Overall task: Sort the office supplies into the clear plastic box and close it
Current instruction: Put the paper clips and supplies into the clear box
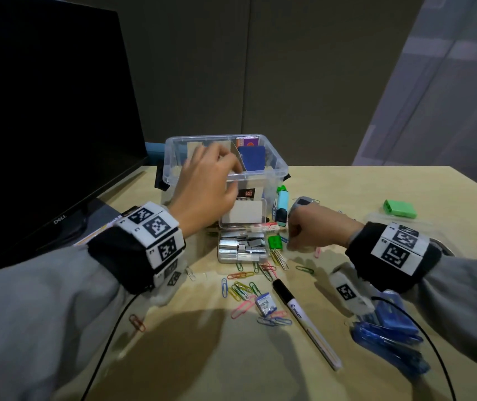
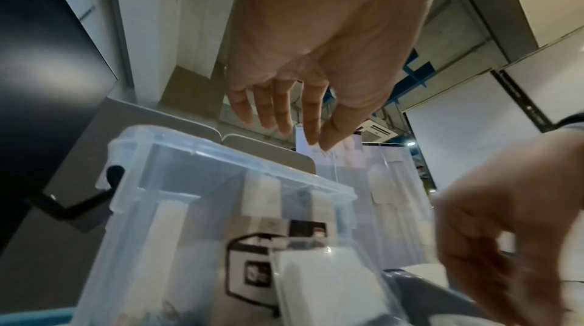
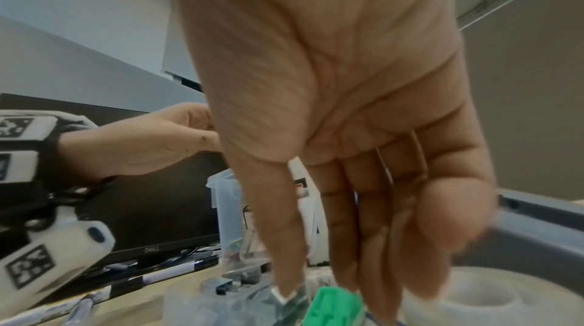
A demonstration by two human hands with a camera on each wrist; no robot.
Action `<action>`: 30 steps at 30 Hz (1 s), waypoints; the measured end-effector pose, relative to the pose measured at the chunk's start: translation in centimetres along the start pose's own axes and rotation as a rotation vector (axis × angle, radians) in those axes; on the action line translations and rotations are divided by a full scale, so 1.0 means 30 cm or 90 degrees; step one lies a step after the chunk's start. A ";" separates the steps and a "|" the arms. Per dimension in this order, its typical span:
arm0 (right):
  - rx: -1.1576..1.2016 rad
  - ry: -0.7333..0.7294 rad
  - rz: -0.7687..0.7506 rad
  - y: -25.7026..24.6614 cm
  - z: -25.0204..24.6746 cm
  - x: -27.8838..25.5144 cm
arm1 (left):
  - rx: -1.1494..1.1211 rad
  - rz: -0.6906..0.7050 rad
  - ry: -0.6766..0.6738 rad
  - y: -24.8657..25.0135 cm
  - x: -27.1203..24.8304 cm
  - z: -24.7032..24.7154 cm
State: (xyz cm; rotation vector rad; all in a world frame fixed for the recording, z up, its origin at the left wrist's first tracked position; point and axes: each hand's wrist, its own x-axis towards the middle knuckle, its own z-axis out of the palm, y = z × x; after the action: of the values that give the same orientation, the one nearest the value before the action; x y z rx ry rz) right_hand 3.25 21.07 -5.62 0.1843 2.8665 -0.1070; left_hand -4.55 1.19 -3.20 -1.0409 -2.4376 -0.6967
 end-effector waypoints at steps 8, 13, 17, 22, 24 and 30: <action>-0.016 -0.120 -0.011 -0.092 0.049 0.035 | 0.095 -0.081 -0.219 -0.076 0.053 0.031; -0.069 -0.090 -0.043 -0.143 0.058 0.060 | 0.148 -0.090 -0.305 -0.094 0.066 0.042; -0.059 -0.113 -0.032 -0.130 0.047 0.065 | 0.137 -0.095 -0.336 -0.098 0.078 0.026; -0.041 -0.146 -0.040 -0.077 0.046 0.086 | 0.130 -0.092 -0.336 -0.101 0.077 0.030; -0.051 -0.165 -0.056 -0.051 0.030 0.084 | 0.127 -0.090 -0.343 -0.102 0.079 0.028; 0.139 -0.203 -0.062 0.049 -0.017 0.078 | 0.085 -0.082 -0.314 -0.107 0.073 0.014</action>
State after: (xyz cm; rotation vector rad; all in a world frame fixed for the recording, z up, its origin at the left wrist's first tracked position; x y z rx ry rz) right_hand 1.07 22.85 -5.83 0.0630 2.5401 -0.4298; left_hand -8.43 0.72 -3.28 -1.1116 -2.9441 -0.3331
